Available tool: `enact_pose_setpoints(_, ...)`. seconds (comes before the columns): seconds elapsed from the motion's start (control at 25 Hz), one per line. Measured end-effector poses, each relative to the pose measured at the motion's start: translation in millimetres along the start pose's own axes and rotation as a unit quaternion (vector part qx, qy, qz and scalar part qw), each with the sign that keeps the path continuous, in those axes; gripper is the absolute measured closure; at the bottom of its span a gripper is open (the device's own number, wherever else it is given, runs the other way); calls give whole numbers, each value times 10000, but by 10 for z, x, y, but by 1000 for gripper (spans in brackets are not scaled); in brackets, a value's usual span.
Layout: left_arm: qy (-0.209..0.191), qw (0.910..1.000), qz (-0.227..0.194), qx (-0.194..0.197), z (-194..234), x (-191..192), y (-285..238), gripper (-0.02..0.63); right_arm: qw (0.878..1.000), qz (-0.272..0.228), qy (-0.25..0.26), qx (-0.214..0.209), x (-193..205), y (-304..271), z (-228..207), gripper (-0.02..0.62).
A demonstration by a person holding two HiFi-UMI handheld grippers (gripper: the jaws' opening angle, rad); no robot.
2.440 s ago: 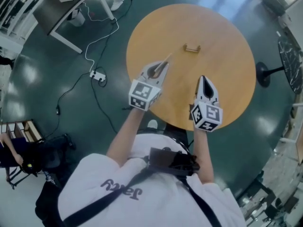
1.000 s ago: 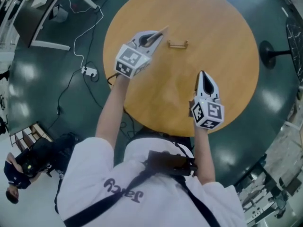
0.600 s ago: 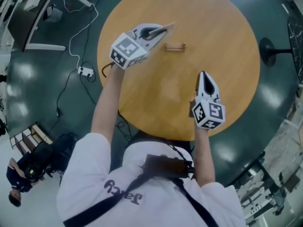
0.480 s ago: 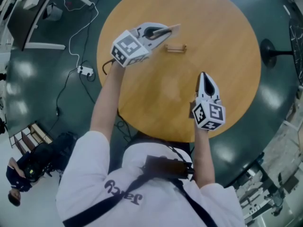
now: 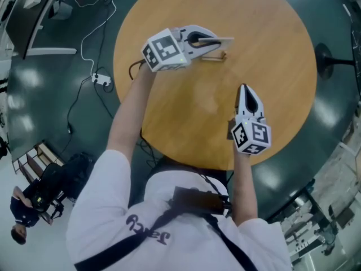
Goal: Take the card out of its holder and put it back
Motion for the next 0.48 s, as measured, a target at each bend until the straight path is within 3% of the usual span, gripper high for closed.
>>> enact_pose_setpoints(0.48,266,9986,-214,396,-58,262,-103,580,9999,127,-102,16,104,-3,-15,577)
Point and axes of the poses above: the fingertips, and each gripper's own axes: y backward along the fingers, z to its left, x out of its underside, the point moved 2 cm from there along y, backward along the fingers, and after that the axes turned 14 degrees about -y, right-handed, at the moved point
